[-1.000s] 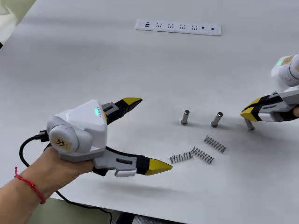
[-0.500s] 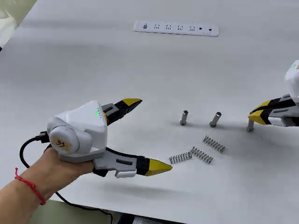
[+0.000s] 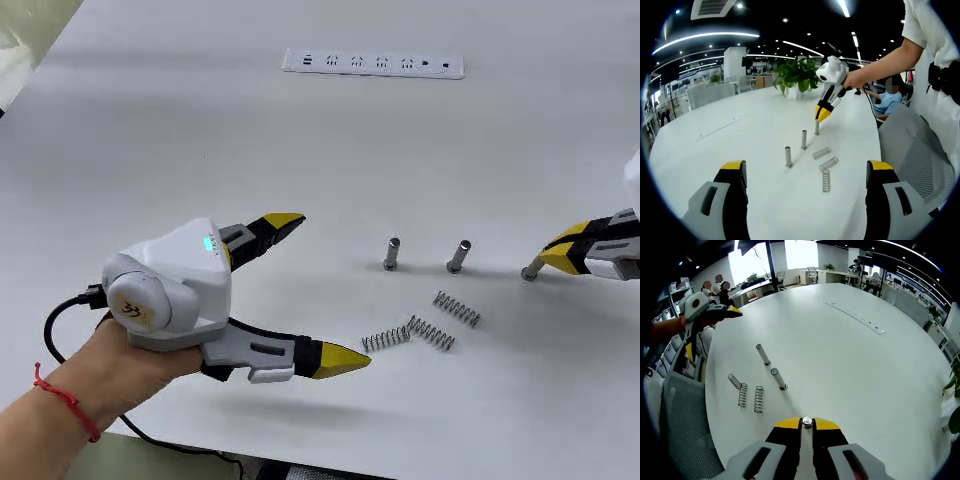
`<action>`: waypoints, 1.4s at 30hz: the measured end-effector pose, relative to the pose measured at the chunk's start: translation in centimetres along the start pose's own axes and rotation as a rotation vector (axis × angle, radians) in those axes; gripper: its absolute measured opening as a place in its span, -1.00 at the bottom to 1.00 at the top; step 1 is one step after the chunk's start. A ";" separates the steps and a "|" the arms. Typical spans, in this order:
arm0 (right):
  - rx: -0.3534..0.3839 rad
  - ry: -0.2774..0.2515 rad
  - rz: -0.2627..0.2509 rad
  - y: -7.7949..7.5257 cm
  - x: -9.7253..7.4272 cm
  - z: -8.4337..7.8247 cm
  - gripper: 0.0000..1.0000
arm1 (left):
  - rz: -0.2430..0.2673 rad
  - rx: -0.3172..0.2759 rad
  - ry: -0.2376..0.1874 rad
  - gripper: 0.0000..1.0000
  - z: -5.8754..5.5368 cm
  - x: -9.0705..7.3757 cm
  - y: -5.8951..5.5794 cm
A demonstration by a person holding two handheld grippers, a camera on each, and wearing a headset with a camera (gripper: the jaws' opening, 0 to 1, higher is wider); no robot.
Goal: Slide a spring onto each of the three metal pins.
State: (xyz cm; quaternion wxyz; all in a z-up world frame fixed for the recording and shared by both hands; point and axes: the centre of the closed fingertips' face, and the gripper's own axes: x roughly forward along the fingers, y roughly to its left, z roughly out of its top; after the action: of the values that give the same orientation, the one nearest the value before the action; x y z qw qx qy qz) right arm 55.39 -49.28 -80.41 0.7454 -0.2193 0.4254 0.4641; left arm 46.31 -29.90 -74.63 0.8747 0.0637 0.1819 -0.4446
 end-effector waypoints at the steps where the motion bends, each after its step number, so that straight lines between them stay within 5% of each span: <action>1: -0.002 0.000 0.000 -0.1 0.1 -0.1 -0.91 | -0.001 -0.001 -0.001 0.98 0.0 0.0 0.0; 42: -0.023 -0.014 -0.013 0.2 -0.1 -0.2 -0.89 | -0.005 0.000 -0.008 0.97 0.5 0.0 -0.3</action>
State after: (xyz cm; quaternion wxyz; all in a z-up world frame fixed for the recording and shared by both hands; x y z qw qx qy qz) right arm 55.11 -49.43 -80.46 0.7489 -0.2273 0.4132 0.4656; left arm 46.22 -30.17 -74.17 0.8744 0.0614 0.1784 -0.4470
